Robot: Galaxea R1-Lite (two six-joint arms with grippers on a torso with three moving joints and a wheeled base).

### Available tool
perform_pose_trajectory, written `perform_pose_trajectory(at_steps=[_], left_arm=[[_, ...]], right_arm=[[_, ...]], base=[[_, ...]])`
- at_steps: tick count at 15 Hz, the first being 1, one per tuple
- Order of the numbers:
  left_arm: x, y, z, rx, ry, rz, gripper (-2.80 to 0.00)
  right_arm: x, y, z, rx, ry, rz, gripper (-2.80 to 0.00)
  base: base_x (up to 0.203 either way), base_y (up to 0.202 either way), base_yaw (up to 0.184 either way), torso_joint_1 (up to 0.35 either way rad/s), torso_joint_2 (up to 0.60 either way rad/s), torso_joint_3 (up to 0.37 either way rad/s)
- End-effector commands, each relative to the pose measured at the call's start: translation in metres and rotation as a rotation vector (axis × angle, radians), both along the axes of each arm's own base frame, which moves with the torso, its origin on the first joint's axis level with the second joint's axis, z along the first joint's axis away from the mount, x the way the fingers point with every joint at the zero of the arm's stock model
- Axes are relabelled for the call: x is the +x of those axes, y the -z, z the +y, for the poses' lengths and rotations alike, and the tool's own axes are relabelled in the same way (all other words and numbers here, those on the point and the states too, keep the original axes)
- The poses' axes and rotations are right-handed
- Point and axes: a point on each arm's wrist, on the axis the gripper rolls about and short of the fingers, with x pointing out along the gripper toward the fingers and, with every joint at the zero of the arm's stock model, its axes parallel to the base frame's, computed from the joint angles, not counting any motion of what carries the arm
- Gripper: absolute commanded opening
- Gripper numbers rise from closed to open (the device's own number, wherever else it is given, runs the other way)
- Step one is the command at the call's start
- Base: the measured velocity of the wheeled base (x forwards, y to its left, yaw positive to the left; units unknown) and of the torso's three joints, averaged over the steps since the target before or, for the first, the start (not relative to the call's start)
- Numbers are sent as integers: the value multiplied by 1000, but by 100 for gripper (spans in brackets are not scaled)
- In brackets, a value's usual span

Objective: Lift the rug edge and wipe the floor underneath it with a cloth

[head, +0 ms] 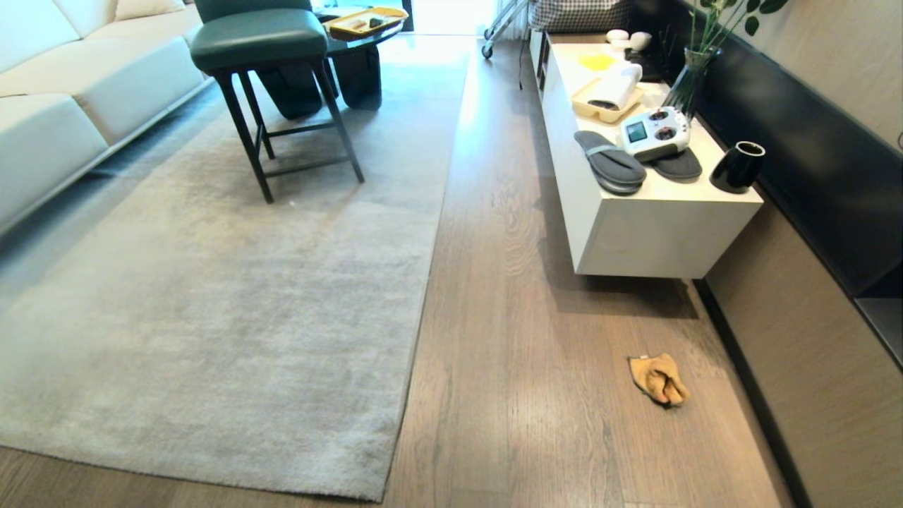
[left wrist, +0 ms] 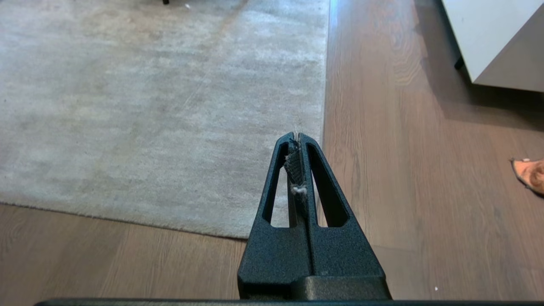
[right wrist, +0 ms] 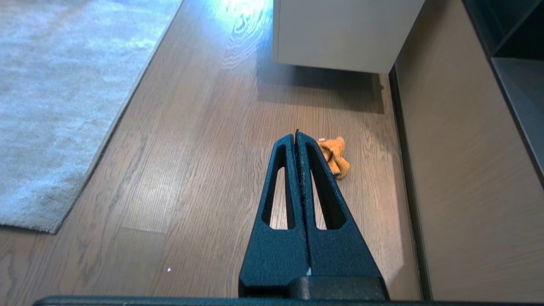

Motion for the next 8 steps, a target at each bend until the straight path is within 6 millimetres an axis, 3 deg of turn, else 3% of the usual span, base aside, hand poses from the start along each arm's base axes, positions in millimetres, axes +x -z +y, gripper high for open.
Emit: perform_pose_trajectory(at_steps=[1,6,8], left_arm=[[0,0,0,-1,-1,0,-280],[0,0,0,-1,-1,0,-280],[0,0,0,-1,-1,0,-280]], right_arm=[[0,0,0,0,-1,1,-280],[0,0,0,0,0,1,-280],[0,0,0,0,0,1,-280]], base=[[0,0,0,2,4,201],[0,0,0,3,3,200],[0,0,0,1,-1,43]])
